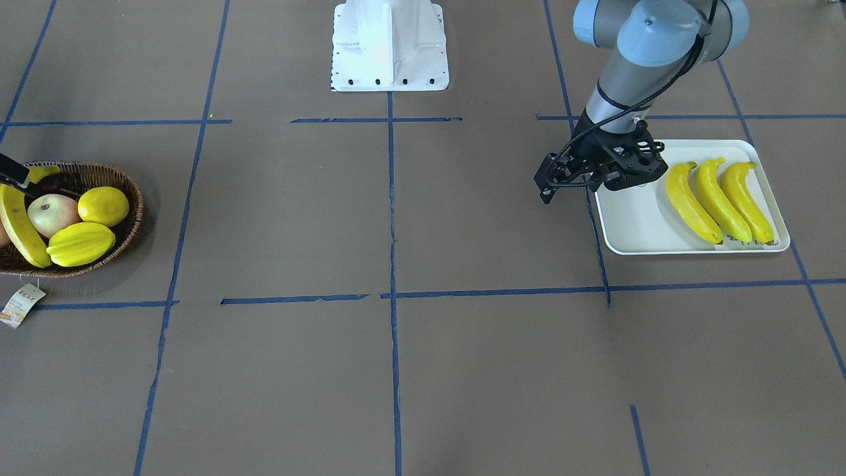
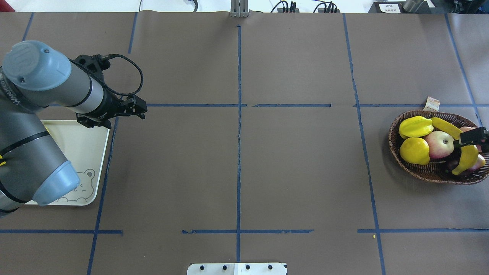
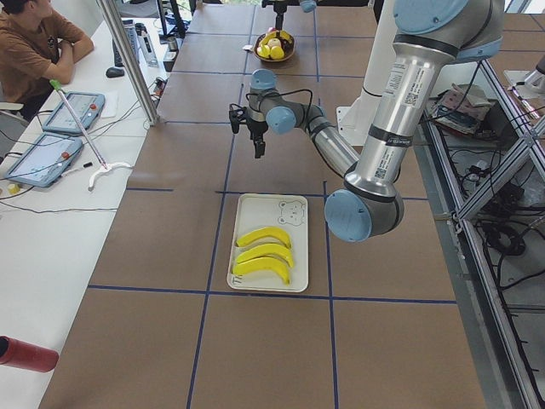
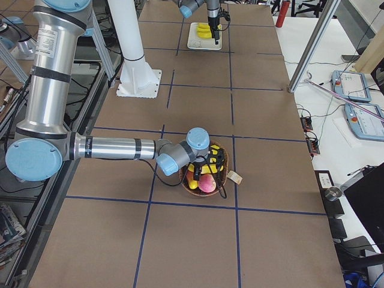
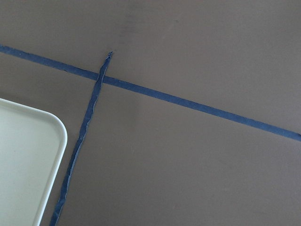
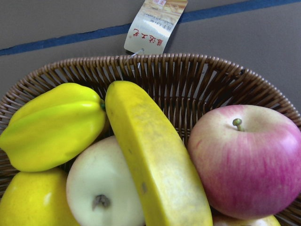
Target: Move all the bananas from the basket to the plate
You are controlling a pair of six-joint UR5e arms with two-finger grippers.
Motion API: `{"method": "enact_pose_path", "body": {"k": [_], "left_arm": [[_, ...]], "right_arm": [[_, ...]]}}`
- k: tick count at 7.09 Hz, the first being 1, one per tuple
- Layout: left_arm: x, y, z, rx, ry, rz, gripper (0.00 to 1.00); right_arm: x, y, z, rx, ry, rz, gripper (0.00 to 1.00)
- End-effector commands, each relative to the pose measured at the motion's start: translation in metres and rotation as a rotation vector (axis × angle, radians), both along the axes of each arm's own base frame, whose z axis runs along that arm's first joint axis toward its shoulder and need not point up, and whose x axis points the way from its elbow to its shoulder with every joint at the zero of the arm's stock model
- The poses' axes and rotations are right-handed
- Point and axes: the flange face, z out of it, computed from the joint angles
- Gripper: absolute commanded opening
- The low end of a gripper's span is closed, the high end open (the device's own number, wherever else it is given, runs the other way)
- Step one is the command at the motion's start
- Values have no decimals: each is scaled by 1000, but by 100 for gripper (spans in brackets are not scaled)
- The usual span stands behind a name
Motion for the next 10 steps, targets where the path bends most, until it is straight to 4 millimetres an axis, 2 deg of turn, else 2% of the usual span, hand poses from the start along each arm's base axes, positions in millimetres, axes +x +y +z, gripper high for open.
{"method": "enact_pose_path", "body": {"k": [1, 2, 3, 4, 5, 6, 8, 10], "left_arm": [[1, 0, 1, -2, -2, 1, 100], [0, -1, 1, -2, -2, 0, 100], [1, 0, 1, -2, -2, 1, 100], [0, -1, 1, -2, -2, 0, 100], [1, -1, 3, -5, -5, 0, 100], [2, 0, 3, -5, -3, 2, 100], [3, -1, 4, -9, -6, 4, 100], [3, -1, 4, -10, -5, 5, 100]], "right_arm": [[0, 1, 1, -8, -4, -3, 66], [0, 2, 1, -7, -5, -4, 40], [0, 2, 2, -8, -7, -5, 22], [1, 2, -2, -1, -10, -4, 11], [3, 4, -9, 7, -22, -6, 4], [7, 11, -23, 20, -46, -12, 4], [37, 24, -59, 60, -76, 39, 2], [59, 20, -72, 84, -86, 94, 2]]}}
